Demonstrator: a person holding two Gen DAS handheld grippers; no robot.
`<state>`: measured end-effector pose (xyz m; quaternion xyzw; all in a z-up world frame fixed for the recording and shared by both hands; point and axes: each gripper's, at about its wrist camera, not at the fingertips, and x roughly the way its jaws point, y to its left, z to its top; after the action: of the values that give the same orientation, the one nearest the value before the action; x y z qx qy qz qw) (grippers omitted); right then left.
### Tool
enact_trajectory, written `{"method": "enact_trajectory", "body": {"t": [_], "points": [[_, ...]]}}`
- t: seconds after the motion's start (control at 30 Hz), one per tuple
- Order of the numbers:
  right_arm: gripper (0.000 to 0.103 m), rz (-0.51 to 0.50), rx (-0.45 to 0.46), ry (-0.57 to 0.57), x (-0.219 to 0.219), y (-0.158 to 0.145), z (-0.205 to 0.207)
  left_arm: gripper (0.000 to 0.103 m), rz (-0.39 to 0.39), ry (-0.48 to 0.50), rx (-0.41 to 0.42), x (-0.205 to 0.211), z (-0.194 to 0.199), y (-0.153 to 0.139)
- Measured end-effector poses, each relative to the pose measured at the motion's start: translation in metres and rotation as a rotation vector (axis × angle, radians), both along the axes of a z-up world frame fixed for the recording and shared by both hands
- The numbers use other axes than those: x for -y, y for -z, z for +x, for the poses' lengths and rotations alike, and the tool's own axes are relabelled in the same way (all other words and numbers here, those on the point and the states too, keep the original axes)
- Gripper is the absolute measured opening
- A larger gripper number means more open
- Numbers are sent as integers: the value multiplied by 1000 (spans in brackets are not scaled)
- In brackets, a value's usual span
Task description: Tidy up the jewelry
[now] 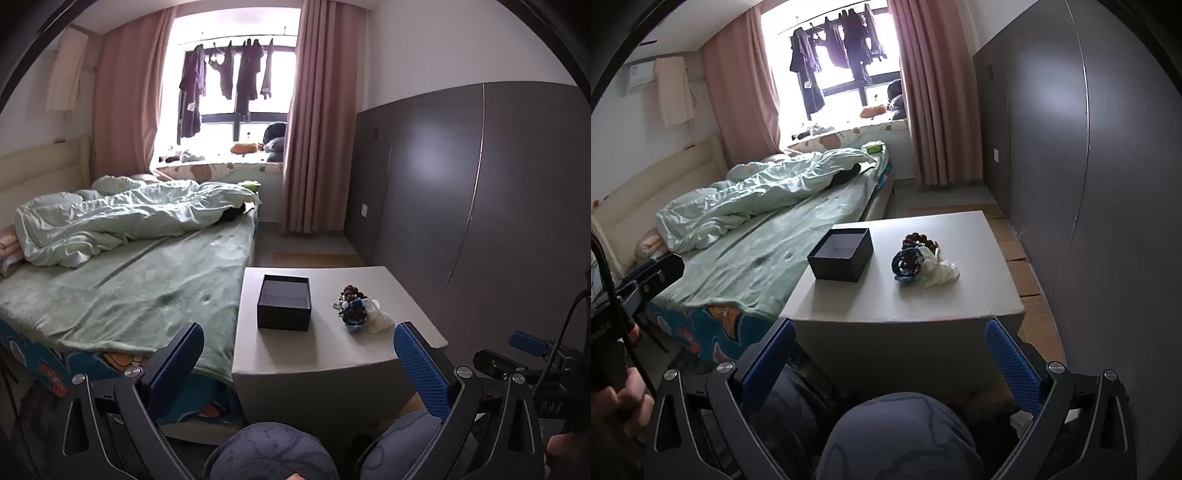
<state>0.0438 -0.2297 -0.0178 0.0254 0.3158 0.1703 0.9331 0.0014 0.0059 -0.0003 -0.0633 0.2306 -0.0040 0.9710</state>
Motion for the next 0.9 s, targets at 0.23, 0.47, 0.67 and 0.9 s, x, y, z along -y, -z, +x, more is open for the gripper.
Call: {"method": "enact_trajectory", "body": {"t": [0.23, 0.47, 0.67, 0.9], "points": [[102, 3, 29, 26, 4, -3, -5, 103, 48, -29, 15, 10, -4, -2], [102, 5, 20, 41, 8, -4, -6, 103, 38, -22, 11, 6, -8, -4], [102, 5, 30, 41, 7, -7, -10, 103, 34, -23, 15, 6, -9, -5], [102, -4, 41, 33, 6, -9, -14, 103, 34, -22, 20, 9, -13, -3]]}}
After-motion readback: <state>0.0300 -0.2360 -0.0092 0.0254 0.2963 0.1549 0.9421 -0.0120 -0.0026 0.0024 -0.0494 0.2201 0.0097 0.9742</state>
